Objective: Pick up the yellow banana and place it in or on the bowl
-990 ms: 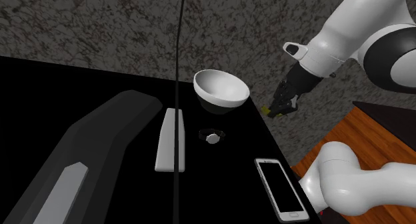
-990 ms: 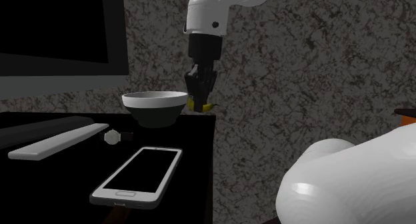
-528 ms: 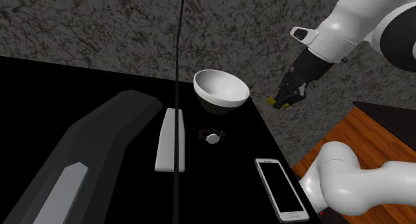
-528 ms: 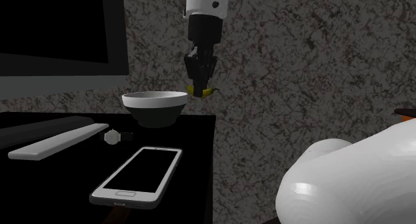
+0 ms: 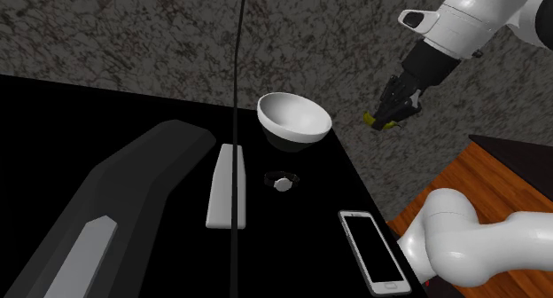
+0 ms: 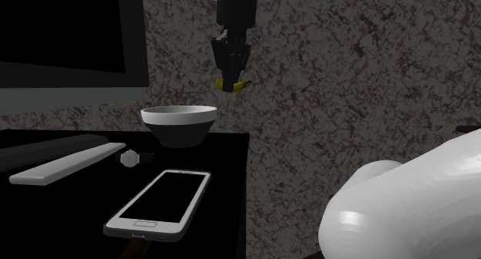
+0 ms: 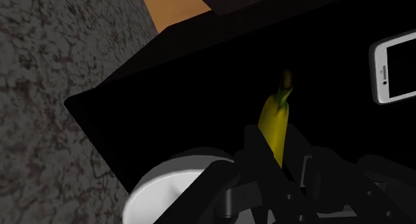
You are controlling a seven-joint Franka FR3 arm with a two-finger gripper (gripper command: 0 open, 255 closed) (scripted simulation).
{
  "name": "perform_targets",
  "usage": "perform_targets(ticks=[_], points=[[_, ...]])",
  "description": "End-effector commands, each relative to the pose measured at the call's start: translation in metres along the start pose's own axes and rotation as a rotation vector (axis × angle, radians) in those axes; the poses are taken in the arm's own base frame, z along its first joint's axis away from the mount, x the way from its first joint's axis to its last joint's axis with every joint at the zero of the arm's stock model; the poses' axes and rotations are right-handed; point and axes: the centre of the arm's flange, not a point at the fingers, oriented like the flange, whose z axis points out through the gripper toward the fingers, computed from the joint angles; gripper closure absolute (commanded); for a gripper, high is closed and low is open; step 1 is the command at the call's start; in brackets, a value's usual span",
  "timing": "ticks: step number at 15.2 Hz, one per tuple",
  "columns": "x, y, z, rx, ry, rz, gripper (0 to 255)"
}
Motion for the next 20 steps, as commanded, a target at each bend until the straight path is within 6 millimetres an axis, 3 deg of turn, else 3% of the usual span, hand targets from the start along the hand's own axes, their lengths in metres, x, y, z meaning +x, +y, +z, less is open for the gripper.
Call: perform_targets(ticks=[1, 4, 18, 20], points=[[0.001, 0.001, -0.011, 0.0, 0.0, 0.0, 255], [0.003, 0.002, -0.023, 0.0, 0.0, 0.0, 255], [0.181, 0.054, -0.001, 0.0, 0.0, 0.0, 255], [0.18, 0.053, 0.01, 0.0, 0.0, 0.0, 255]])
